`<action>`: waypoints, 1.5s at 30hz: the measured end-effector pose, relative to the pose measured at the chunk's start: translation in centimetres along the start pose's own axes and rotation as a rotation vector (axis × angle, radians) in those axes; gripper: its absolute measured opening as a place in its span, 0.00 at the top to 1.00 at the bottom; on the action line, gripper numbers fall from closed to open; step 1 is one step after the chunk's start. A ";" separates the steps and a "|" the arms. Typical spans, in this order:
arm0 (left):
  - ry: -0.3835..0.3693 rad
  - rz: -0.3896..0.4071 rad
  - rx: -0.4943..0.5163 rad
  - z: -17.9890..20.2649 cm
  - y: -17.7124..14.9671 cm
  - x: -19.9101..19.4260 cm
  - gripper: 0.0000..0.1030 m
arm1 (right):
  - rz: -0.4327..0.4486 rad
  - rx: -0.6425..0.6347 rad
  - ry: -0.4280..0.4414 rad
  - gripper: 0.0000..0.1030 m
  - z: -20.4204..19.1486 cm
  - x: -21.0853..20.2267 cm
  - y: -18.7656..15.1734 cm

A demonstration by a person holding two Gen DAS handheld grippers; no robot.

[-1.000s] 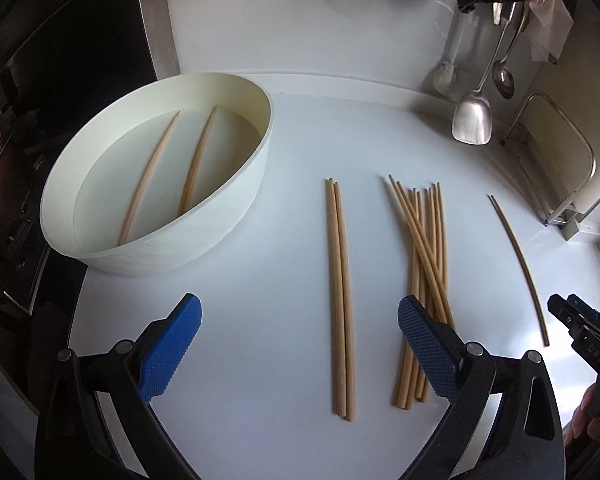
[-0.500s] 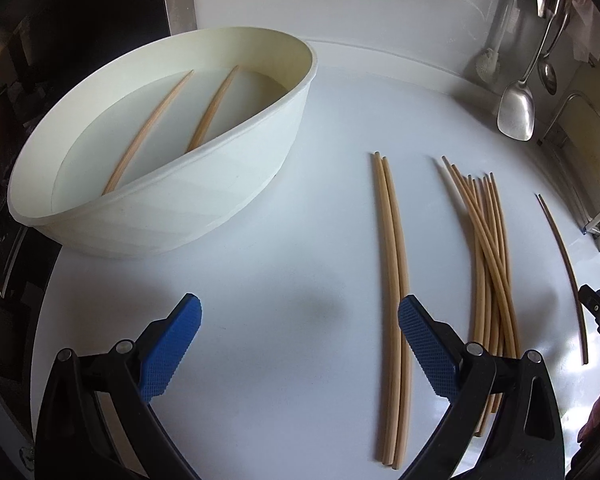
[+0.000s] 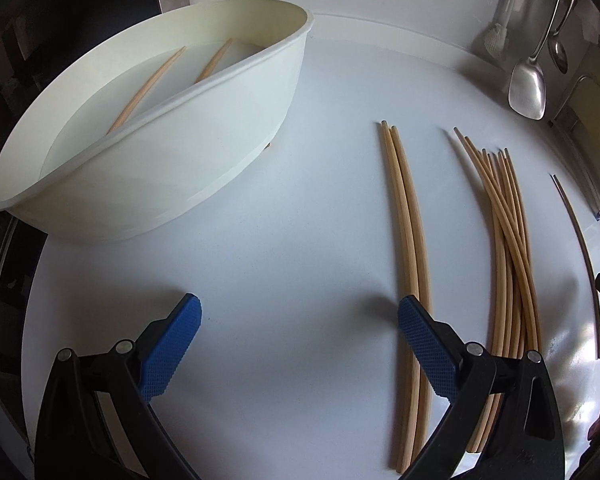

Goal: Organize utensils
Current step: 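Move both open tools back over the remaining chopsticks on the counter, then close the right tool on a chopstick while the left tool grasps another chopstick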

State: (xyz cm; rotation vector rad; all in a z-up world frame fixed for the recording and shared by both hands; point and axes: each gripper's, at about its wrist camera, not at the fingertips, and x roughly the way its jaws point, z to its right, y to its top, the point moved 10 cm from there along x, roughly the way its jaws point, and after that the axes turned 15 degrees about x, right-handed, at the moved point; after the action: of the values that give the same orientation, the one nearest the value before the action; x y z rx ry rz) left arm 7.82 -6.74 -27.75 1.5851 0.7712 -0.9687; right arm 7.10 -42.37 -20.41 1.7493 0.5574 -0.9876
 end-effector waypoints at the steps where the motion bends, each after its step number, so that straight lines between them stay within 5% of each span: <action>1: -0.008 0.002 -0.006 0.1 0.1 -0.1 0.06 | 0.001 0.003 0.001 0.39 0.1 0.0 0.0; 39: 0.052 0.013 0.039 0.9 1.2 0.4 0.05 | 0.003 -0.092 -0.052 0.40 1.2 1.4 -0.3; 45: 0.050 0.030 0.027 1.1 1.1 0.3 0.07 | -0.010 -0.105 -0.018 0.54 0.7 1.3 -0.7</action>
State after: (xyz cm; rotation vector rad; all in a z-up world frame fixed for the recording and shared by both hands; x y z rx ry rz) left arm 8.70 -8.07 -27.64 1.6457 0.7701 -0.9245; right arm 7.04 -42.83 -21.93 1.6445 0.5970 -0.9631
